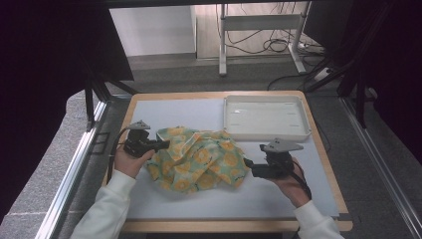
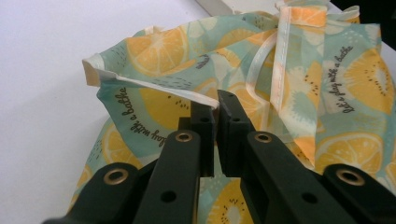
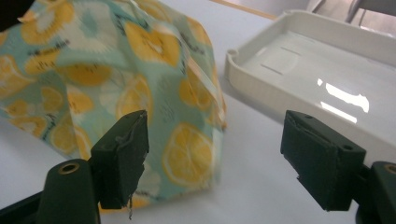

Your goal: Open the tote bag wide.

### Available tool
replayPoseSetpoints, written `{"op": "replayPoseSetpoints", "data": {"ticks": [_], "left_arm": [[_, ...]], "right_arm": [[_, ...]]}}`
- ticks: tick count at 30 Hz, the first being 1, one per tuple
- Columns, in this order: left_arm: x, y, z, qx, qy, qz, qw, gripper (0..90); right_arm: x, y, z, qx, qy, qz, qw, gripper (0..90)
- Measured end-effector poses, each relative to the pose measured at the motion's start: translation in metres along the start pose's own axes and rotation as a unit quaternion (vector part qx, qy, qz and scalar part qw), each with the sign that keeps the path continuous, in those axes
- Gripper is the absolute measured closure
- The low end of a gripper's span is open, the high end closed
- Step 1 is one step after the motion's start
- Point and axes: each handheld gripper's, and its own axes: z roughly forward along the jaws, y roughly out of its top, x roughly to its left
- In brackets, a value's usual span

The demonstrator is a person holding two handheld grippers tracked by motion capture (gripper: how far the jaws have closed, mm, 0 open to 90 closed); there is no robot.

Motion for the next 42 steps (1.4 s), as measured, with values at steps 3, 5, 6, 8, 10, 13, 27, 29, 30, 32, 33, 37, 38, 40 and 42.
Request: {"op": "replayPoseSetpoints", "data": {"ticks": [3, 5, 6, 8, 10, 13, 27, 29, 30, 32, 33, 37, 38, 40, 42], "left_arm": [[-0.002, 0.0, -0.001, -0.001, 0.0, 0.0, 1.0, 87.2], [-0.003, 0.0, -0.002, -0.003, 0.001, 0.003, 1.0, 87.3], [-0.003, 0.0, -0.002, -0.003, 0.001, 0.003, 1.0, 87.3], [-0.004, 0.0, -0.002, -0.002, 0.001, 0.003, 1.0, 87.4], [-0.004, 0.0, -0.002, 0.0, 0.002, 0.004, 1.0, 87.4], [-0.004, -0.001, -0.002, 0.0, 0.002, 0.004, 1.0, 87.5], [-0.002, 0.0, 0.0, 0.0, 0.0, 0.001, 1.0, 87.8], [-0.003, 0.0, -0.001, 0.0, -0.001, 0.001, 1.0, 87.8], [-0.003, 0.0, -0.001, 0.0, -0.001, 0.001, 1.0, 87.8], [-0.003, -0.001, -0.001, 0.0, -0.002, 0.001, 1.0, 87.8], [-0.003, -0.001, -0.001, 0.001, -0.002, 0.001, 1.0, 87.9], [-0.002, -0.001, -0.001, 0.001, -0.003, -0.001, 1.0, 88.0], [-0.002, -0.002, -0.002, 0.0, -0.004, -0.001, 1.0, 88.0], [-0.002, -0.002, -0.002, 0.0, -0.004, -0.003, 1.0, 88.0], [-0.002, -0.002, -0.003, 0.0, -0.004, -0.003, 1.0, 88.1]], "right_arm": [[0.002, 0.007, 0.007, 0.001, 0.016, -0.002, 0.9999, 27.1], [0.005, 0.015, 0.015, 0.006, 0.026, -0.008, 0.9996, 29.4], [0.008, 0.023, 0.023, 0.006, 0.036, -0.011, 0.9993, 32.8], [0.009, 0.031, 0.03, 0.008, 0.042, -0.016, 0.9989, 35.1], [0.007, 0.039, 0.034, 0.006, 0.054, -0.013, 0.9984, 37.4], [0.004, 0.044, 0.035, 0.006, 0.06, -0.011, 0.9981, 40.0], [-0.001, 0.042, 0.059, 0.049, 0.085, 0.015, 0.9951, 53.5], [-0.002, 0.04, 0.061, 0.056, 0.092, 0.02, 0.994, 55.9], [-0.002, 0.04, 0.062, 0.059, 0.094, 0.02, 0.9936, 57.4], [-0.001, 0.039, 0.065, 0.065, 0.097, 0.021, 0.9929, 60.6], [0.0, 0.037, 0.069, 0.073, 0.1, 0.017, 0.9921, 65.2], [0.0, 0.037, 0.074, 0.08, 0.111, 0.016, 0.9905, 75.4], [0.0, 0.036, 0.075, 0.079, 0.114, 0.017, 0.9902, 82.0], [0.0, 0.036, 0.075, 0.076, 0.117, 0.017, 0.9901, 84.4], [0.0, 0.037, 0.073, 0.069, 0.119, 0.014, 0.9904, 87.9]]}}
